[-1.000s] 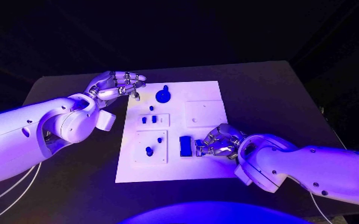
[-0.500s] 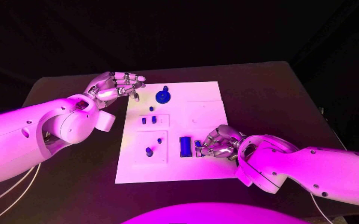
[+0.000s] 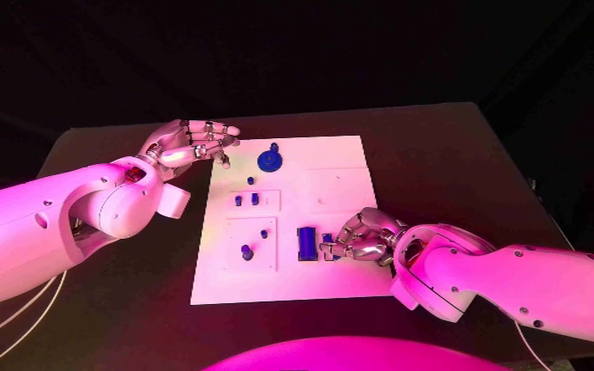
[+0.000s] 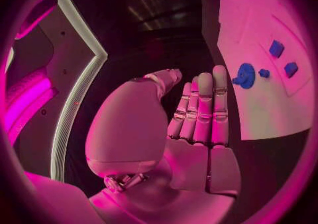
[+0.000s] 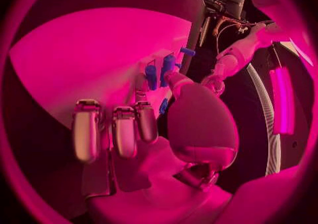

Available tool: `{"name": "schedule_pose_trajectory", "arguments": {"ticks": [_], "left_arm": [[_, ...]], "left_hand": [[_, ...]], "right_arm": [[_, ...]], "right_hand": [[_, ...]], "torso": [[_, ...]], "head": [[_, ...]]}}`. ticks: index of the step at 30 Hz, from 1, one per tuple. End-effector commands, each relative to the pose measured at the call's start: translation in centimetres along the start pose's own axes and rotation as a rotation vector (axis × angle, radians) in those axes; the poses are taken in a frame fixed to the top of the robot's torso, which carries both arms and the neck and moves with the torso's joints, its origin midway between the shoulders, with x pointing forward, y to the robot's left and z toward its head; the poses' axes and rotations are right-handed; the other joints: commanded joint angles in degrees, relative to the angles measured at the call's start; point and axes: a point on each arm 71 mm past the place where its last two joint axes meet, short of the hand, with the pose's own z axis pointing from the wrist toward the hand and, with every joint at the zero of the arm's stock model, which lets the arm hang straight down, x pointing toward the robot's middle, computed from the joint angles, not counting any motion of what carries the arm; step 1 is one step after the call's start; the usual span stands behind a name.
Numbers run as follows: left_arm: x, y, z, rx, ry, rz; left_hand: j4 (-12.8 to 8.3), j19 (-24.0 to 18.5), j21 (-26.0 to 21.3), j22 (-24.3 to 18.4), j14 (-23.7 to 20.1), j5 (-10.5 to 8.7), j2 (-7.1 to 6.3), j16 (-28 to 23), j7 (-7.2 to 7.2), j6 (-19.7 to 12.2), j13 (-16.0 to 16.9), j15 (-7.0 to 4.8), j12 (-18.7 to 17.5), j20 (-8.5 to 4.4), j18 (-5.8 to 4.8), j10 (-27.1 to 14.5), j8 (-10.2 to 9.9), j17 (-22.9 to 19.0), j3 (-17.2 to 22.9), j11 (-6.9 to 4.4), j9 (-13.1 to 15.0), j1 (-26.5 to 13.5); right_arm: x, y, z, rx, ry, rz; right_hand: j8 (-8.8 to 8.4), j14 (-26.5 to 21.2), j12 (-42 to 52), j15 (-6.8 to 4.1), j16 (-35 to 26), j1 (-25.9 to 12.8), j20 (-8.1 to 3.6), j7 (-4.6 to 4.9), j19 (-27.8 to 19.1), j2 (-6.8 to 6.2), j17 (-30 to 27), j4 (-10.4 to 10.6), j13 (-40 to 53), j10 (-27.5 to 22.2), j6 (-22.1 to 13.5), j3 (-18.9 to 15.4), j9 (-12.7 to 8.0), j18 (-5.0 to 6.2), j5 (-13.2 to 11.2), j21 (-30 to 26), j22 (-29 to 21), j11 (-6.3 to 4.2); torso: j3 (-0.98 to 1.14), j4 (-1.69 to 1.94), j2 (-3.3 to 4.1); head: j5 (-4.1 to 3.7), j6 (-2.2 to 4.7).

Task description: Assemble the parts on the task board

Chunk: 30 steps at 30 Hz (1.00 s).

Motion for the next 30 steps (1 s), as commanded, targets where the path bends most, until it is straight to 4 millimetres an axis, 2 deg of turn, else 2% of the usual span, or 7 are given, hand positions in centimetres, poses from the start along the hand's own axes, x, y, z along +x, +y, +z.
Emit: {"name": "schedule_pose_trajectory", "arguments": {"ticks": [1,15,26,30], "left_arm": [[0.2,-0.1,0.0,0.004,0.017,-0.006],[0.0,0.0,0.0,0.001,0.012,-0.005],[-0.2,0.0,-0.1,-0.001,0.008,-0.003],[-0.2,0.0,-0.1,-0.001,0.008,-0.003]], "left_hand": [[0.21,0.03,-0.23,-0.09,-0.4,0.22,0.33,0.39,0.01,-0.41,-0.06,-0.08,0.28,0.38,0.32,-0.4,0.04,-0.05,-0.03,0.2,-0.05,-0.21],[0.3,0.02,-0.26,-0.12,-0.42,0.24,0.39,0.4,0.0,-0.42,-0.07,-0.07,0.31,0.4,0.32,-0.42,0.04,-0.06,0.0,0.2,-0.05,-0.29],[0.37,0.01,-0.29,-0.13,-0.43,0.24,0.42,0.41,0.01,-0.42,-0.08,-0.07,0.32,0.41,0.32,-0.43,0.04,-0.06,0.01,0.2,-0.05,-0.35],[0.37,0.01,-0.29,-0.13,-0.43,0.24,0.42,0.41,0.01,-0.42,-0.08,-0.07,0.32,0.41,0.32,-0.43,0.04,-0.06,0.01,0.2,-0.05,-0.35]], "right_arm": [[0.5,0.1,-0.2,-0.018,0.042,-0.019],[0.2,-0.1,-1.0,-0.019,0.049,-0.024],[0.2,0.0,-1.2,-0.024,0.056,-0.027],[0.1,-0.1,-1.2,-0.022,0.059,-0.035]], "right_hand": [[-0.13,6.08,0.19,-0.31,0.34,-0.41,-0.09,0.06,4.59,0.15,15.09,-0.05,10.59,2.94,0.39,-0.31,0.07,-0.45,0.22,-0.02,13.28,-0.29],[-0.05,6.08,0.43,-0.4,0.34,0.04,-0.14,-0.06,4.66,1.47,15.09,-0.1,10.75,3.07,0.58,-0.71,0.07,-0.51,1.34,0.34,13.36,-0.4],[-0.04,6.08,0.51,-0.41,0.34,0.12,-0.15,-0.08,4.69,1.75,15.09,-0.1,10.8,3.1,0.63,-0.71,0.06,-0.54,1.63,0.51,13.4,-0.42],[-0.1,6.08,0.51,-0.48,0.34,1.89,-0.21,-0.16,4.71,1.92,15.09,-0.53,10.82,3.12,0.58,-0.5,0.01,-0.55,1.95,0.59,13.42,-0.49]], "torso": [[0.03,-0.03,-0.01],[0.01,-0.02,0.0],[0.01,0.02,0.0],[-0.01,0.04,-0.02]], "head": [[0.0,-0.03],[-0.02,-0.08],[-0.04,-0.17],[-0.05,-0.19]]}}
